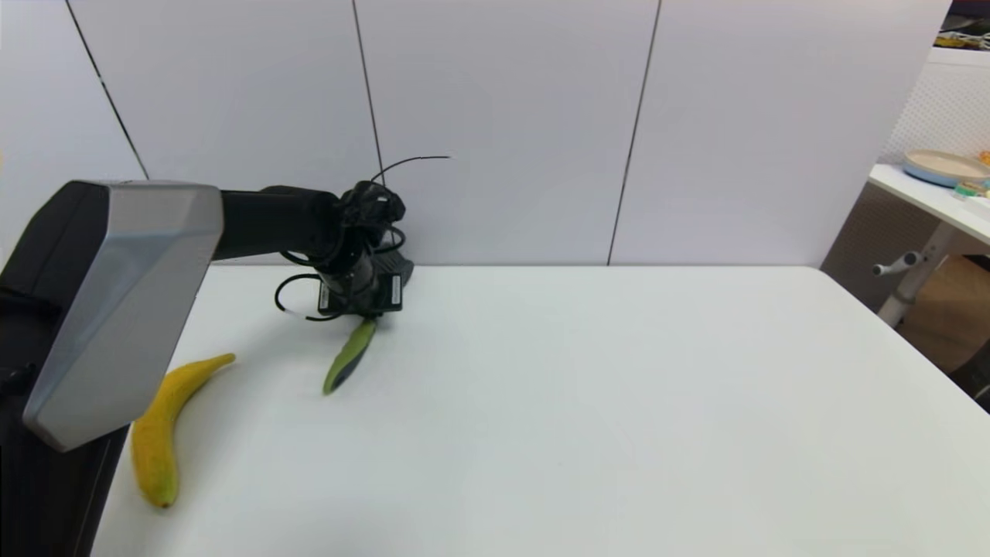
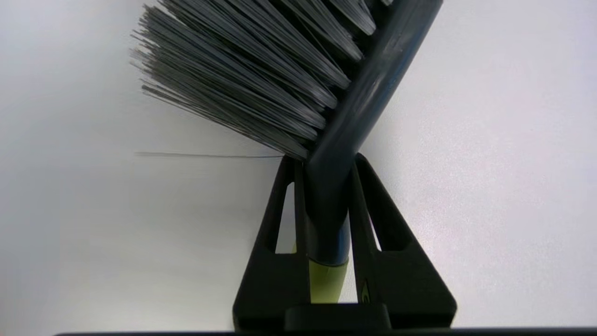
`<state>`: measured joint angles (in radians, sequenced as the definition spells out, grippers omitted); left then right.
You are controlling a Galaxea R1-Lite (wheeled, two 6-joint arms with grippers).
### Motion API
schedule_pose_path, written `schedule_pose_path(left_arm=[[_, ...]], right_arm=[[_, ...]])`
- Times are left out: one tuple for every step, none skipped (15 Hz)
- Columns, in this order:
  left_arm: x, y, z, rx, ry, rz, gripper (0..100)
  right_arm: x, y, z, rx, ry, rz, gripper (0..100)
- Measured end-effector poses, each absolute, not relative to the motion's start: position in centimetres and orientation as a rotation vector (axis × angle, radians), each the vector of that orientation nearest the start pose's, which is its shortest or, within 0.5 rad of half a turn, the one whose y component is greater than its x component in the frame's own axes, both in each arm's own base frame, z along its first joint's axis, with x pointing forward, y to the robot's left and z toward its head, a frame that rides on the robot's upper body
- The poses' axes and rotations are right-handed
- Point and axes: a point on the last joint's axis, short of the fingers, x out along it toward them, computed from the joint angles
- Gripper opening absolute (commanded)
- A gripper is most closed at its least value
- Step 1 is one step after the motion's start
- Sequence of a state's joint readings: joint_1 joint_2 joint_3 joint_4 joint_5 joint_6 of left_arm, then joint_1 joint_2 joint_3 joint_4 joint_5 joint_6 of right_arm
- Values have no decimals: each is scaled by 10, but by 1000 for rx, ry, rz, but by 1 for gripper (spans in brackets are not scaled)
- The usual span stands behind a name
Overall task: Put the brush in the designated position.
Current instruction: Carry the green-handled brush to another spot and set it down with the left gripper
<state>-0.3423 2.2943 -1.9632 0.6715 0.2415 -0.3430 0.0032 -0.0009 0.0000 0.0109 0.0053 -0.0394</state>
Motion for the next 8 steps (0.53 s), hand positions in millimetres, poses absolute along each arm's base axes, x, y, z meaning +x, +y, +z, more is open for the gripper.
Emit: schedule_pose_path(left_arm=[[415, -142, 161, -25, 957, 72, 0], [410, -139, 170, -14, 954, 66, 0], [405, -136, 182, 1, 937, 55, 0], [399, -131, 196, 22, 915, 43, 0], [391, -125, 212, 42, 892, 40, 0], [382, -119, 228, 51, 863, 45, 0], [370, -112, 246, 53, 832, 60, 0], [358, -104, 262, 55, 803, 84, 0]], right_arm=[[-23, 0, 74, -39, 9, 9, 100], [-23, 0, 74, -39, 10, 9, 100], [-23, 0, 74, -39, 10, 9, 100], [-23, 0, 74, -39, 9, 9, 100], [-23, 0, 74, -39, 10, 8, 100], [-23, 0, 74, -39, 9, 9, 100], [-23, 0, 74, -39, 9, 9, 100], [-23, 0, 74, -39, 10, 9, 100]])
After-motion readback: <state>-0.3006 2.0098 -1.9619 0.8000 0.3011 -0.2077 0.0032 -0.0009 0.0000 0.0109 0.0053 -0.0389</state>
